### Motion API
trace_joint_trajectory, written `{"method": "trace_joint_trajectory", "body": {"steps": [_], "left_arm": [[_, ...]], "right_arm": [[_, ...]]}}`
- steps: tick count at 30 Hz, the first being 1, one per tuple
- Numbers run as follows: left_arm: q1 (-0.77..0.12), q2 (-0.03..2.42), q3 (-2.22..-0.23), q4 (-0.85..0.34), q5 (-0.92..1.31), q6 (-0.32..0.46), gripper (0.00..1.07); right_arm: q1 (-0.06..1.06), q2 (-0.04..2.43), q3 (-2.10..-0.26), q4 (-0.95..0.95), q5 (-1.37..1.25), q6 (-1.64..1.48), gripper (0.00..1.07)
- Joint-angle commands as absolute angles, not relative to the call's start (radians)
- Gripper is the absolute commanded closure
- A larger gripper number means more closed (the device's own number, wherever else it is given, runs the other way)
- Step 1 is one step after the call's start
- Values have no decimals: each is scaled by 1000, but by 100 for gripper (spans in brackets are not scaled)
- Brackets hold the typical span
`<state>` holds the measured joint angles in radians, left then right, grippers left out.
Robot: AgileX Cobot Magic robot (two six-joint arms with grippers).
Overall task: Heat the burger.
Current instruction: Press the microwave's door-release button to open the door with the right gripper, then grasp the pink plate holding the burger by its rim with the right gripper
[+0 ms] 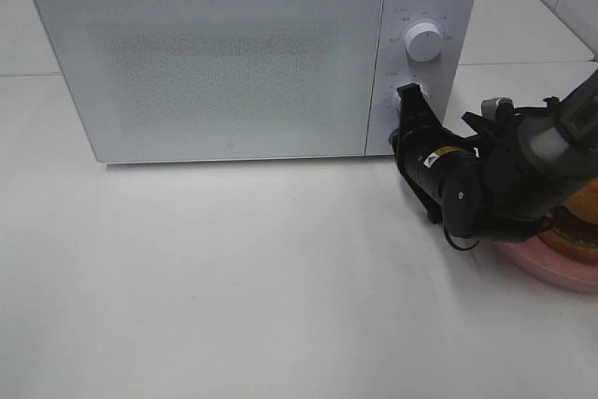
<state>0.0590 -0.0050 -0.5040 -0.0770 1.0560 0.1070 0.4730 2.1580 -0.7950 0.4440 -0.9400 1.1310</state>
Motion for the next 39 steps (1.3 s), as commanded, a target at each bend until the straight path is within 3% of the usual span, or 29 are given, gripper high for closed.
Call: {"method": "trace_joint_trajectory", "body": {"steps": [1,19,29,39], "left_arm": [[53,-26,-502,-80,1041,103,106],[53,-26,-502,-80,1041,103,106],[53,-26,-502,-80,1041,103,106],[53,-26,-502,-80,1041,103,106]], "right_arm": [[450,2155,-855,444,-1017,1109,107],[450,2147,-933,385,-957,1057,107],[450,2033,-825,371,-742,1033,99],[450,1897,-689,225,-671,928,95]]}}
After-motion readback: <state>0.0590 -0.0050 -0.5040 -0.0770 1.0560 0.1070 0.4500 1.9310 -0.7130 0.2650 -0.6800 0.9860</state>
